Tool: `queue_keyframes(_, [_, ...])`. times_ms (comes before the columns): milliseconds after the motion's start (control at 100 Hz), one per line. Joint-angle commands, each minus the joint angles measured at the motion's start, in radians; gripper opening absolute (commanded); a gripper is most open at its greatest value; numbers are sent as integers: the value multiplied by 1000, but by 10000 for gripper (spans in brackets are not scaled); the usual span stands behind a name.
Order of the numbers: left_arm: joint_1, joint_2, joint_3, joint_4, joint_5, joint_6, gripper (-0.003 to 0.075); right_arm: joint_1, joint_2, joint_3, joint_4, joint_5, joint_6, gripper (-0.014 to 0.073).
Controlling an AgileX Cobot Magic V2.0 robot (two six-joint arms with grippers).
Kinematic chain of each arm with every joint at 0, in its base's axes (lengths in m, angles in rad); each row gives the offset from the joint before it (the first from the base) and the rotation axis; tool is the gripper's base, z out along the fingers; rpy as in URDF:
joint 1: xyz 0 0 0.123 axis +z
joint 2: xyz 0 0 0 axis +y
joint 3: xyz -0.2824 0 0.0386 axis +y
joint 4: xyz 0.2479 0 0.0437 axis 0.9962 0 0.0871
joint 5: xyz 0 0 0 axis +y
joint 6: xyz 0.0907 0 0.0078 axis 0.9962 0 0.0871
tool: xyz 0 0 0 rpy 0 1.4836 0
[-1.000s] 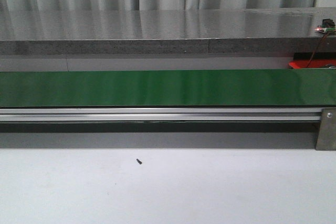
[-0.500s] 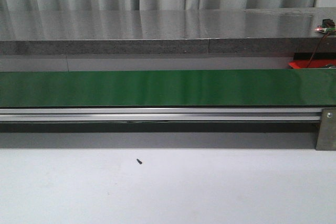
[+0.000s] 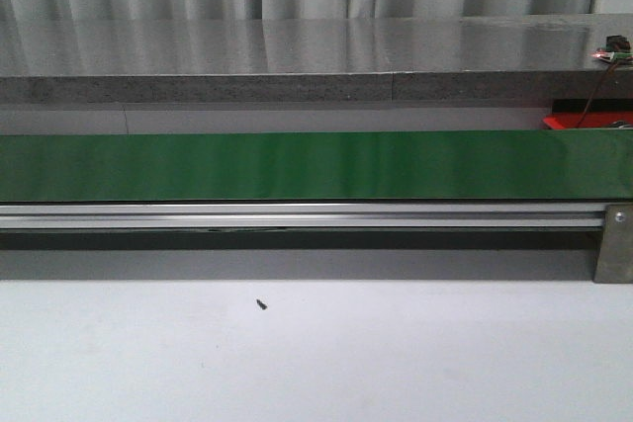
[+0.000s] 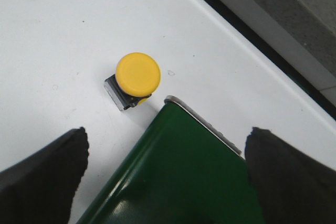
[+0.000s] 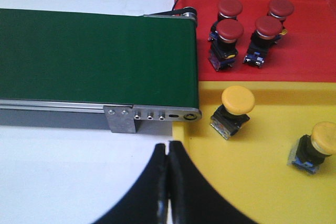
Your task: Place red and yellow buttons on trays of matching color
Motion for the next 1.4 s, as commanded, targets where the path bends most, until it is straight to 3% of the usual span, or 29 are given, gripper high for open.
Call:
queue_keyframes(0, [17,-2,-33,-97,-75,-12,566,-1,-1,-26,-1,-69,1,-67])
queue_keyframes(430, [27,229,-180,-220,-115,-12,566,-1,-1,-26,-1,-69,1,-67])
queue_keyframes(1030, [27,314,-244,-223,-98,-7,559,-1,-1,-26,-1,-69,1,-67])
queue_keyframes(1390, [27,314,-244,-223,-96,-7,229,-1,-1,-26,-1,-69,1,-67])
